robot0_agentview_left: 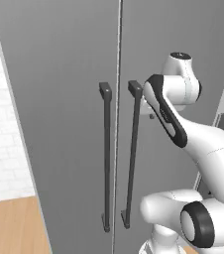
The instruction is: Take the strawberry from the fridge and place it on top of the pancake, located on the dining counter.
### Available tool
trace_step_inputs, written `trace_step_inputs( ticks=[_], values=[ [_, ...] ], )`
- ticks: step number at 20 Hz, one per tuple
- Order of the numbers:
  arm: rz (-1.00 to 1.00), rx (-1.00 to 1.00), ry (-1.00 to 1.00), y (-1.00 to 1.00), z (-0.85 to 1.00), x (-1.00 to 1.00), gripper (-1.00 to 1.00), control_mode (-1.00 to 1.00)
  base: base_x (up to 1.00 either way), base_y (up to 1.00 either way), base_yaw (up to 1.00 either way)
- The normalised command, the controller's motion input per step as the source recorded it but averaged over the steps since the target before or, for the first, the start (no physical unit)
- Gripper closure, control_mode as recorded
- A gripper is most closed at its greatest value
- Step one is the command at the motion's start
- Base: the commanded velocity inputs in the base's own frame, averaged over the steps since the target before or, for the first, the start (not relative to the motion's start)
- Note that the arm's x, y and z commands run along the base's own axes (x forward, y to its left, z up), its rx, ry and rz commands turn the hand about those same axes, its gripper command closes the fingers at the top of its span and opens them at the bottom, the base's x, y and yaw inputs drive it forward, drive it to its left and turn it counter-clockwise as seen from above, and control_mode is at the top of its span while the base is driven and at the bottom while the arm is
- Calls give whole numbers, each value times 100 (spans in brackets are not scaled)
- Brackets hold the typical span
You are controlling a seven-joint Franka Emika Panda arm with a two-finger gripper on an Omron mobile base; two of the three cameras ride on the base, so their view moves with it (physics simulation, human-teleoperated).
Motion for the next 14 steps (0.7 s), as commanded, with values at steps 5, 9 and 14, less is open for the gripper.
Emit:
trace_step_inputs(
  ticks=[5,9,14],
  values=[
    [0,0,0,0,0,0,-100,100,-60,15,-1],
    [0,0,0,0,0,0,-100,100,-89,53,-2],
    [0,0,0,0,0,0,-100,100,-25,49,0]
  ],
)
